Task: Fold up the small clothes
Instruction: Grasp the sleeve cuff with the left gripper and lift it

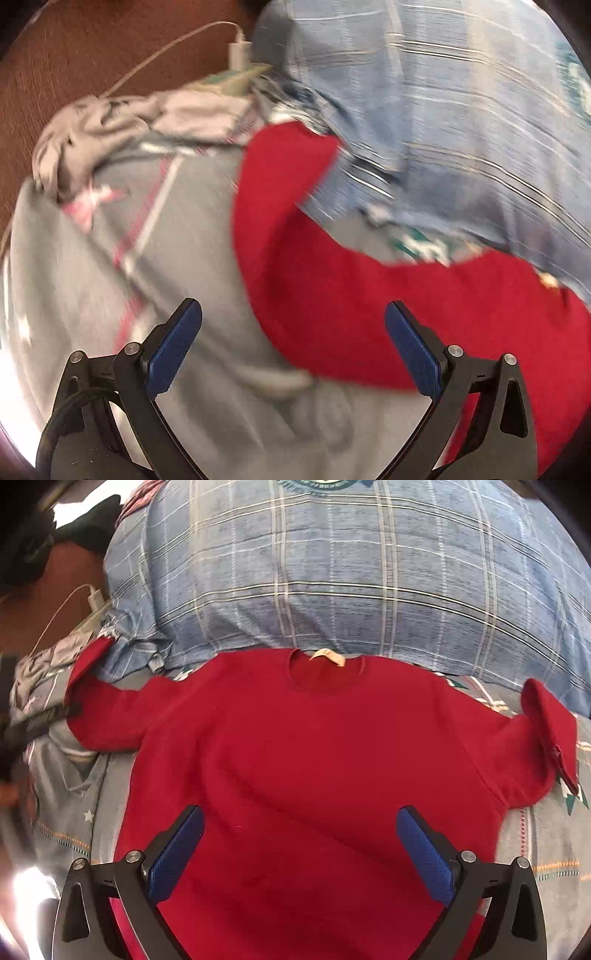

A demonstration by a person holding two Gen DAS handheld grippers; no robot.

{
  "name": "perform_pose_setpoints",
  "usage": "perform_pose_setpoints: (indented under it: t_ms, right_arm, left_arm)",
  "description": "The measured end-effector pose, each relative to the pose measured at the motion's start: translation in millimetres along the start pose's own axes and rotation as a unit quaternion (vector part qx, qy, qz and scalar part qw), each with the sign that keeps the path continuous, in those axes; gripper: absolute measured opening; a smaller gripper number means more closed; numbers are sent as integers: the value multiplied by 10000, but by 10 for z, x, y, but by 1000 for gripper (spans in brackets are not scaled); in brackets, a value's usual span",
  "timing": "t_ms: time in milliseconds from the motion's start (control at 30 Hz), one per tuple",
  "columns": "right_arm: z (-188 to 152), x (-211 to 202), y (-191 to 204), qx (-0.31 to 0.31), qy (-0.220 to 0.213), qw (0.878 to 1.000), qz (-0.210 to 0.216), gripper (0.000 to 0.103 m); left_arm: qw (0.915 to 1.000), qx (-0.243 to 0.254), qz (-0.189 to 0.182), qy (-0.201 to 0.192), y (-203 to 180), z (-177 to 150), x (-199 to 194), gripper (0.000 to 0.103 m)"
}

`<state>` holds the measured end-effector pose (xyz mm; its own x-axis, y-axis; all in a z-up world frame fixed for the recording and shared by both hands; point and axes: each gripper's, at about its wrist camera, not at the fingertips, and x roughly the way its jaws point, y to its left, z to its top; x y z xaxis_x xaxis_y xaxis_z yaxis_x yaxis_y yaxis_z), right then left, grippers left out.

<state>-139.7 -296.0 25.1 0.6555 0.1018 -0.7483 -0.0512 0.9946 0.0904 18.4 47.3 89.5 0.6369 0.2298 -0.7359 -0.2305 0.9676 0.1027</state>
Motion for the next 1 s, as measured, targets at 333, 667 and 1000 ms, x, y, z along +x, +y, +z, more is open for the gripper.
perform_pose_setpoints:
  t_ms: [333,667,1000]
  right_arm:
    - [21,73,-127,-16,117,9999,49,103]
    - [12,19,-359,200,71,9998,28,103]
    - [89,-217,-797,629,-216,9974,-293,103]
  left_arm:
    - [9985,288,462,50,20,373,551,34]
    - [9898,-154,-1399,214,-10,479,134,17]
    - [9503,874,-2988,26,-1569,182,-624,17]
